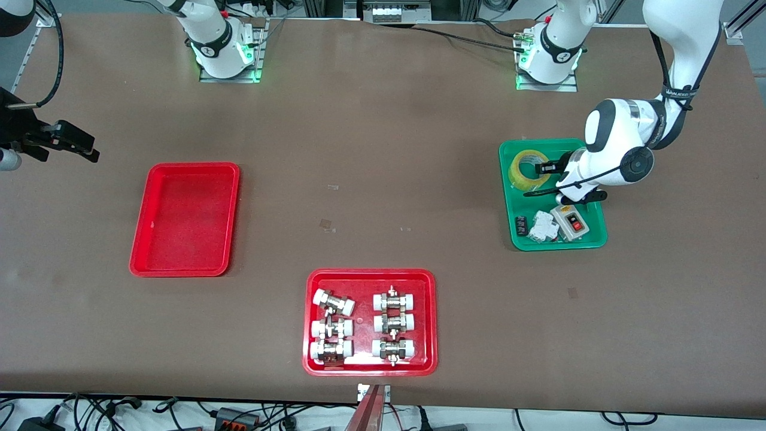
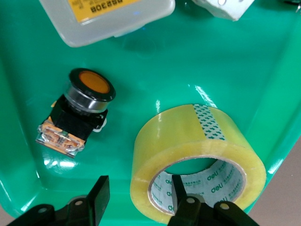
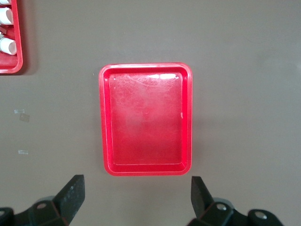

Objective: Left arm passes tape to right arm into tray
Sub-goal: 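Close the left gripper on the rim of the tape roll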

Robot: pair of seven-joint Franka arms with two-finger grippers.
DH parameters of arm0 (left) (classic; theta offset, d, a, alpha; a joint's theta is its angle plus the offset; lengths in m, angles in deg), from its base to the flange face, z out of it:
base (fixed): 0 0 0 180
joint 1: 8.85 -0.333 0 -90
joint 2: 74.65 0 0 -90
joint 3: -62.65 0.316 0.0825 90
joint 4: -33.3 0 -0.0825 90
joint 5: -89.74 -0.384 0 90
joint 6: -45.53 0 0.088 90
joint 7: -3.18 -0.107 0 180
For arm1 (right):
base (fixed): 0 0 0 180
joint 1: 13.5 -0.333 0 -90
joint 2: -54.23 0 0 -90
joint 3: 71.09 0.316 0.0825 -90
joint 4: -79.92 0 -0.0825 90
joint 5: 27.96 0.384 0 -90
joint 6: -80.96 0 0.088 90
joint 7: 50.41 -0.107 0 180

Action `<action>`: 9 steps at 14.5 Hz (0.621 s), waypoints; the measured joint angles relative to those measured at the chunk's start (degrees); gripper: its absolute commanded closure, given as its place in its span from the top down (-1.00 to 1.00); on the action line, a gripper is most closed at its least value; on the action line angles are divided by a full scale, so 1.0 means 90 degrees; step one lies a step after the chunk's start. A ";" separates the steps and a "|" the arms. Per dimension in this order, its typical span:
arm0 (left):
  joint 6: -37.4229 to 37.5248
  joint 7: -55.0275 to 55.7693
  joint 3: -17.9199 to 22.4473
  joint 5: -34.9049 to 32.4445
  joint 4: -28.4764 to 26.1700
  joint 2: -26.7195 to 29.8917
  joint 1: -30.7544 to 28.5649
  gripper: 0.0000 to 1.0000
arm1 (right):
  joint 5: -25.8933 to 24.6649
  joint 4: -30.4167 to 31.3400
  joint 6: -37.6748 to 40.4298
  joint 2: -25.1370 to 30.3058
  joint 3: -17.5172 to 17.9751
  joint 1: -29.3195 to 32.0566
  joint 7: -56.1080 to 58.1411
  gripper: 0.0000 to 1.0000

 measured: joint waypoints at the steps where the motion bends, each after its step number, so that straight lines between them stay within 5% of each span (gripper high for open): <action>1: 0.0006 0.0000 -0.0026 0.0000 -0.0001 0.0000 0.0001 -0.24 | 0.0000 0.0000 0.0001 0.0000 0.0000 0.0000 0.0000 1.00; 5: 0.0024 0.0000 -0.0098 0.0000 -0.0002 0.0001 -0.0002 -0.57 | 0.0000 0.0000 0.0004 0.0000 0.0000 0.0001 0.0000 1.00; 9: 0.0041 0.0000 -0.0097 0.0000 -0.0002 0.0002 -0.0005 -0.68 | 0.0000 0.0000 0.0026 0.0000 0.0000 0.0001 0.0000 1.00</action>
